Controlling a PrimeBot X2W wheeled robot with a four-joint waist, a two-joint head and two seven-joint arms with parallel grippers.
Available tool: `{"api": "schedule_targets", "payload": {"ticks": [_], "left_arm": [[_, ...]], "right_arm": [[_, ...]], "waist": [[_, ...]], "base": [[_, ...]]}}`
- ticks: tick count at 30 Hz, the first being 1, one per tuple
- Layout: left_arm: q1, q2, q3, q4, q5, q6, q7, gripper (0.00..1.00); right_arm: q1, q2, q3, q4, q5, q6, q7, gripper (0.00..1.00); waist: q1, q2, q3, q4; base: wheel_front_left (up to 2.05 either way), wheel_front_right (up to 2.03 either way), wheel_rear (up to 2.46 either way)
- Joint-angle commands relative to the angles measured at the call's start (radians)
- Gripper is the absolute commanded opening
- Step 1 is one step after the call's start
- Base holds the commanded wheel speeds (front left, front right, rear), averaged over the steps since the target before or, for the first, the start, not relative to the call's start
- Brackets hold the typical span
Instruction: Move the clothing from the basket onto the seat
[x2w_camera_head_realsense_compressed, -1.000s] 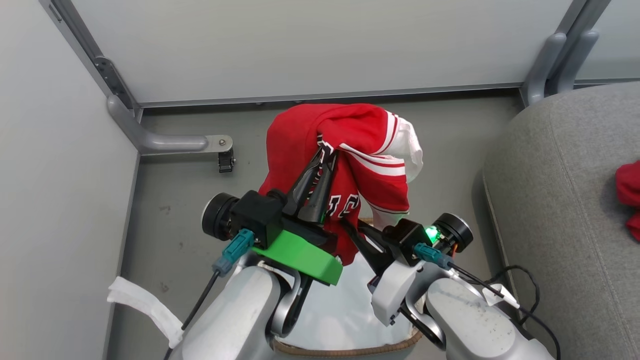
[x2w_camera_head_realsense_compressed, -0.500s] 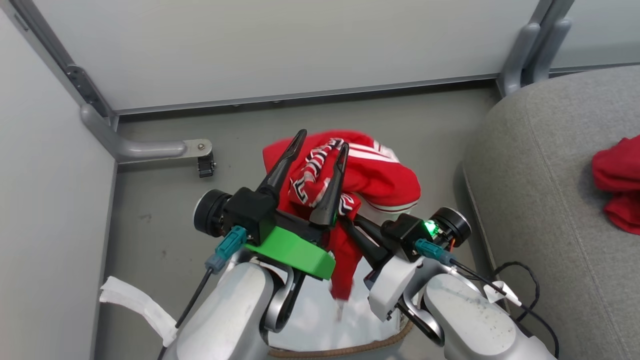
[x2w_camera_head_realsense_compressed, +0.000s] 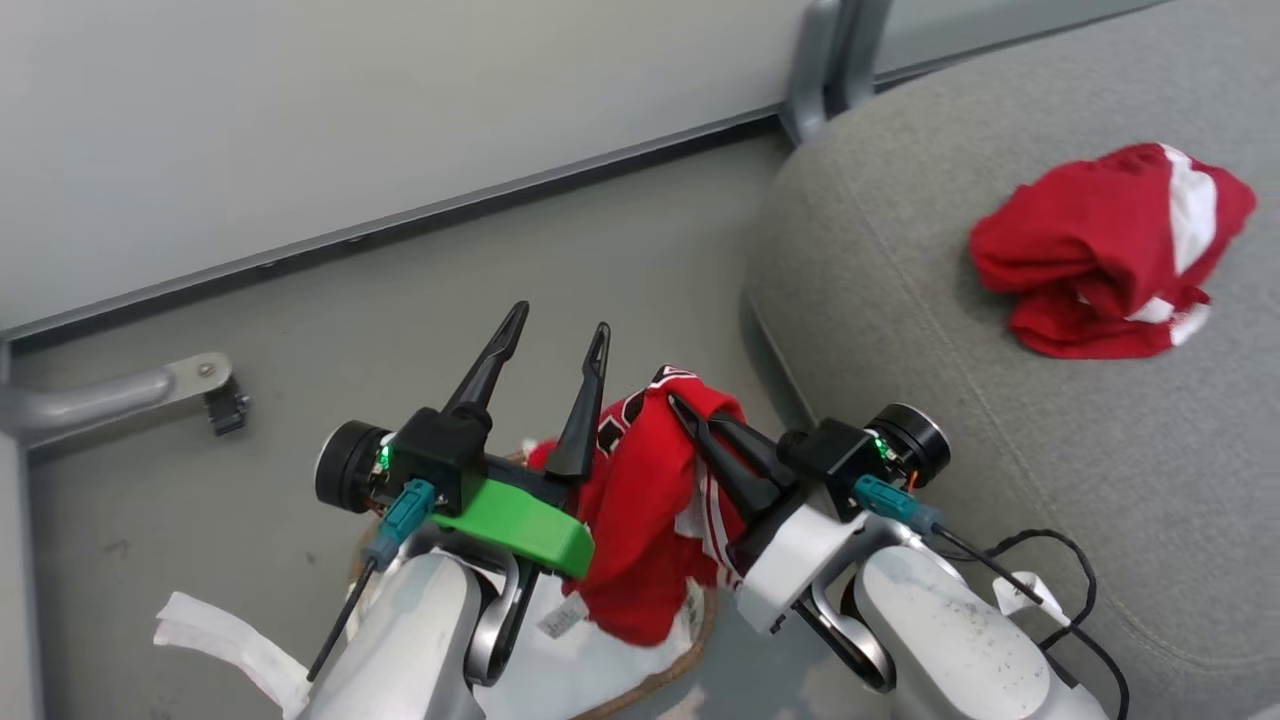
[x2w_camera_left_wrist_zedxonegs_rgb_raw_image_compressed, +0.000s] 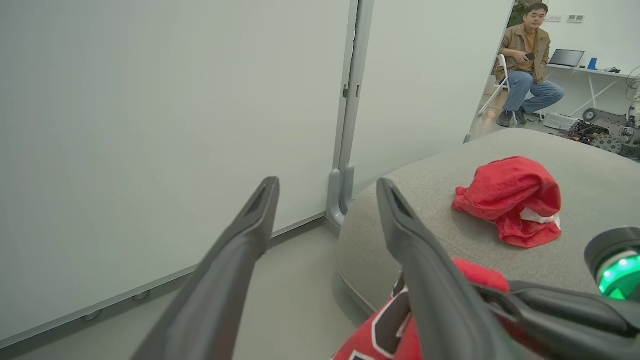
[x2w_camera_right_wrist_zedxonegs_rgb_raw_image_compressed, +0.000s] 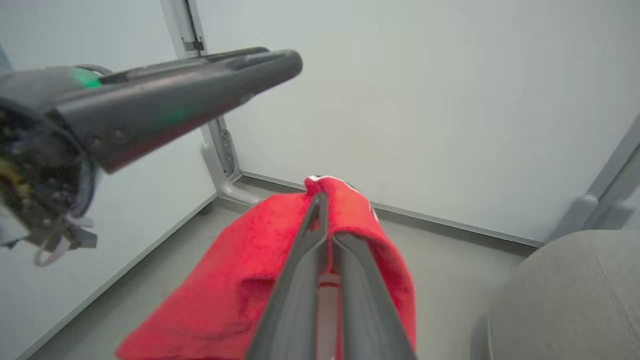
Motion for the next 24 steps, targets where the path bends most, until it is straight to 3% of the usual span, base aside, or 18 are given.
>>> {"api": "schedule_targets", "payload": {"ticks": [1,9,14,24], "left_arm": [[0.016,0.005,0.018,-0.003,0.016,-0.007,0.000,1.00],[0.052,0.005,0.090,-0.004,0.042,-0.046,0.000,1.00],[0.035,0.006,0.090,0.025,0.052,-0.056,0.000,1.00],[0.022,0.008,0.109,0.084,0.086,-0.062,0.000,1.00]], "right_arm": [[0.016,-0.002,-0.005,-0.013,0.005,-0.002,-0.002,0.00],[0.017,-0.010,-0.067,-0.090,-0.001,-0.001,-0.002,0.00],[-0.058,-0.065,-0.191,-0.157,-0.019,-0.002,-0.002,0.00],[-0.304,-0.238,-0.412,-0.240,-0.062,-0.002,-0.002,0.00]], "waist": [[0.0000,0.0000,0.029,-0.185],[0.0000,0.0000,0.050,-0.329],[0.0000,0.0000,0.085,-0.342],[0.0000,0.0000,0.158,-0.346]], "base": [[0.00,0.00,0.00],[0.00,0.00,0.00],[0.00,0.00,0.00],[0.00,0.00,0.00]]}}
